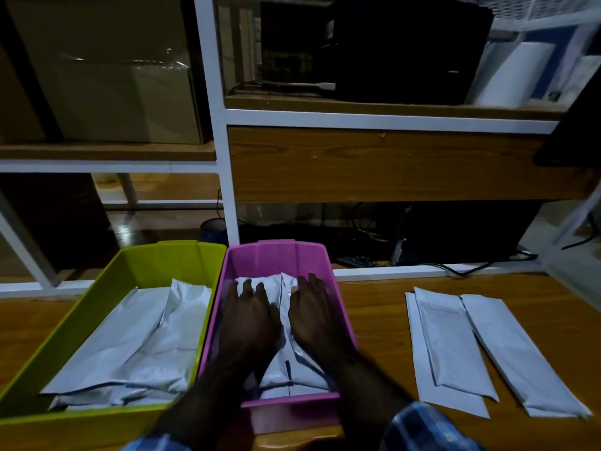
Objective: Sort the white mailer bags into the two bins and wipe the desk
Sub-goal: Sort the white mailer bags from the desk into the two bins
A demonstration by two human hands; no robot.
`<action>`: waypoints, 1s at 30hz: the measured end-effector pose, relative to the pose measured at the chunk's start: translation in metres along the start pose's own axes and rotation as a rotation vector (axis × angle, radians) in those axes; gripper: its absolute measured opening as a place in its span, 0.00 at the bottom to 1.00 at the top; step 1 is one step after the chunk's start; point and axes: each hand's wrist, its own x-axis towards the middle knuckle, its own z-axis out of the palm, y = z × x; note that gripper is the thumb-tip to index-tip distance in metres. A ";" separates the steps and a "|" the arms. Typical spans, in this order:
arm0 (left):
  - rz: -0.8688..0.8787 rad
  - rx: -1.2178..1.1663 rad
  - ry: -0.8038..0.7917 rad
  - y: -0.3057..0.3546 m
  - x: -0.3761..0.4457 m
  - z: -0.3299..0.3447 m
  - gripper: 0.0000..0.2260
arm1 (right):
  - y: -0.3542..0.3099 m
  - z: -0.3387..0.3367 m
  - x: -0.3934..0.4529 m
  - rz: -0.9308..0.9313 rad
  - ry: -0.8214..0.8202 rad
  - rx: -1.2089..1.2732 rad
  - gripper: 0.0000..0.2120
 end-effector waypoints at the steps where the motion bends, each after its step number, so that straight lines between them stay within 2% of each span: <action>1: 0.017 0.005 -0.001 -0.001 0.003 0.001 0.25 | 0.001 0.003 0.003 -0.009 -0.018 -0.006 0.13; 2: 0.038 0.021 -0.011 -0.003 0.006 0.003 0.24 | 0.002 0.008 0.005 -0.029 -0.053 -0.053 0.15; 4: 0.072 0.038 -0.035 -0.008 0.009 0.017 0.26 | 0.006 0.016 0.012 -0.016 -0.124 0.012 0.21; 7: 0.144 0.071 -0.062 -0.021 0.009 0.053 0.34 | 0.011 0.028 0.015 0.034 -0.178 0.065 0.27; 10: 0.094 -0.010 -0.073 -0.016 0.006 0.059 0.33 | 0.014 0.031 0.013 0.073 -0.231 0.143 0.31; 15: 0.065 -0.089 -0.080 -0.010 -0.006 0.064 0.30 | 0.011 0.044 0.004 0.040 -0.264 0.158 0.31; 19: 0.031 -0.138 -0.114 -0.012 -0.010 0.073 0.29 | 0.012 0.039 0.000 0.009 -0.314 0.162 0.26; 24: -0.016 -0.145 -0.131 -0.007 -0.012 0.075 0.28 | 0.019 0.059 0.007 0.057 -0.322 0.168 0.27; 27: -0.030 -0.153 -0.136 -0.008 -0.012 0.079 0.26 | 0.017 0.067 0.000 0.044 -0.194 0.150 0.28; 30: -0.023 -0.151 -0.170 -0.008 -0.010 0.080 0.28 | 0.018 0.081 0.001 0.107 -0.117 0.106 0.26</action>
